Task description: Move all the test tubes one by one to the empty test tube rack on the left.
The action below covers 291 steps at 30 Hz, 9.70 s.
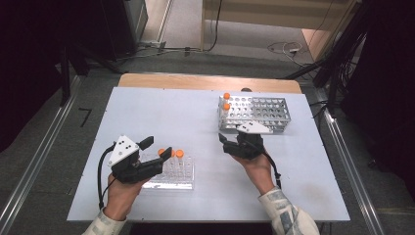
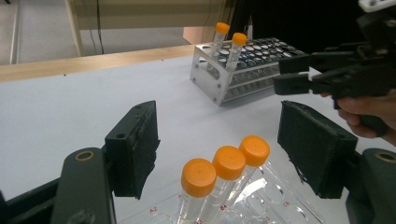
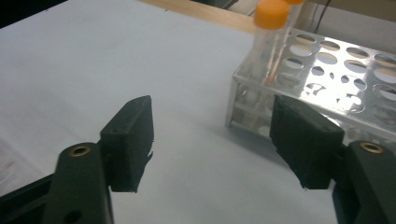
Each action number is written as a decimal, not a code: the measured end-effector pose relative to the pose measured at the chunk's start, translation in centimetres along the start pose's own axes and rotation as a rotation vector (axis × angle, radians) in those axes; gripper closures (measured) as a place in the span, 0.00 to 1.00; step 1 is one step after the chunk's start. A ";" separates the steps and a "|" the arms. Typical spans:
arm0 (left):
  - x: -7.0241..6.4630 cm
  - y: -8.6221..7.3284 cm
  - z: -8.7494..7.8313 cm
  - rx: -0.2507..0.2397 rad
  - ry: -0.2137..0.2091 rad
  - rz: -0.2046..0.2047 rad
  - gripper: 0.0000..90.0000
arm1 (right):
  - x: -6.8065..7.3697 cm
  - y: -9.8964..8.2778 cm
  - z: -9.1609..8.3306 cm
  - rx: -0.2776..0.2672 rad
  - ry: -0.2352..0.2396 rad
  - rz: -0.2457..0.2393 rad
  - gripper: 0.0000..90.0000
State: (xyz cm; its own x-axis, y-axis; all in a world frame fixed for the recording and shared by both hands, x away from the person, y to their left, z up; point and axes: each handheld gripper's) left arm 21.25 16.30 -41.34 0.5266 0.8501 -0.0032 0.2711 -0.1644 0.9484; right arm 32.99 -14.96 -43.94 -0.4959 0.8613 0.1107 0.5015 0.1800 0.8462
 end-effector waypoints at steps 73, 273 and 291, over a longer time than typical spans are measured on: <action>0.3 1.0 0.3 -0.029 0.003 -0.024 0.33 | 6.0 5.2 2.1 -0.082 0.162 -0.133 0.80; 2.1 -0.6 -1.4 0.035 0.039 -0.045 0.22 | -2.4 2.3 3.1 -0.024 -0.007 0.023 0.36; 2.3 -0.6 -1.6 0.023 0.046 -0.052 0.22 | -3.3 3.6 5.4 -0.027 -0.066 0.048 0.40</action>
State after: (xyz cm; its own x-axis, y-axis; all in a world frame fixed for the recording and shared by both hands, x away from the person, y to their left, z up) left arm 21.02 19.17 -41.38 0.4740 0.8797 -0.0376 0.3164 -0.1303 0.9396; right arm 40.24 -14.55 -44.10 -0.4238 0.8981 0.1175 0.5036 0.1258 0.8547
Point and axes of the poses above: each handheld gripper's, and its own axes: z roughly forward along the jaws, y roughly out of its top, x roughly to its left, and after that the axes turned 9 degrees about z, right-handed
